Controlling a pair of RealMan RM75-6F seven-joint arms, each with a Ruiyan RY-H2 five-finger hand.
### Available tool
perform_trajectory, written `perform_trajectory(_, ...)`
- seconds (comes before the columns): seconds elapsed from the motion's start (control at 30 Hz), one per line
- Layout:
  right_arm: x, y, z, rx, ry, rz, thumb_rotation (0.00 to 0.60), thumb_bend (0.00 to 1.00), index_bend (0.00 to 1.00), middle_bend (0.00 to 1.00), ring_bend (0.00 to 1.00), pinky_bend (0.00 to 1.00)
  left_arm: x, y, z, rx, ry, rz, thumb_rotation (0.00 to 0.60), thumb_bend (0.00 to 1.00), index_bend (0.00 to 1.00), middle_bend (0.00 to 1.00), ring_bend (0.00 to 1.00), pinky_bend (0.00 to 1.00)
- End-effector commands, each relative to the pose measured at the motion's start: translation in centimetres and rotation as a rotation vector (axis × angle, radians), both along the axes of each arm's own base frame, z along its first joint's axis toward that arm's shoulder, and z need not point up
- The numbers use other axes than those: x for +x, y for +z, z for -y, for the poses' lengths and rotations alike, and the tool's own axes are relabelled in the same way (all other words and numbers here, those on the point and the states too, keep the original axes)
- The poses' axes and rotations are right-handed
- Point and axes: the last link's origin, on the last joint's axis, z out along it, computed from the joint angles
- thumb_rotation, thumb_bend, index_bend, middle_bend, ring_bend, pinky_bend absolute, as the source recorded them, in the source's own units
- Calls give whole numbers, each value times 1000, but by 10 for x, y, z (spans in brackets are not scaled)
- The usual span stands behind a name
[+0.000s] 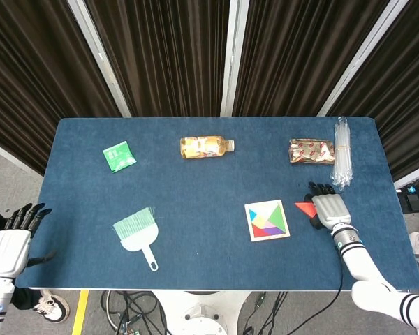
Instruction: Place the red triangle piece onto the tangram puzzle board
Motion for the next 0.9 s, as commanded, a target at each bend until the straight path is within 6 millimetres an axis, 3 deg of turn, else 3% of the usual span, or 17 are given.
perform_trajectory(0.03,0,0,-1,-4,3,3,600,260,443,0,0,0,-1,0,0,-1,3,2,600,0,172,101,23,112)
perform_trajectory(0.4,8,5,0,-33,41,18,600,273,499,0,0,0,-3,0,1,-1,7,8,600,0,172,101,23,112)
perform_trajectory(0.67,48,7,2,-25,149,44,600,276,515,0,0,0,-3,0,1,1,3,14,600,0,172,100,24,112)
perform_trajectory(0.9,87,-18,0,25,218,68,600,275,519,0,0,0,-4,1,1,7,-1,22,600,0,172,100,23,113)
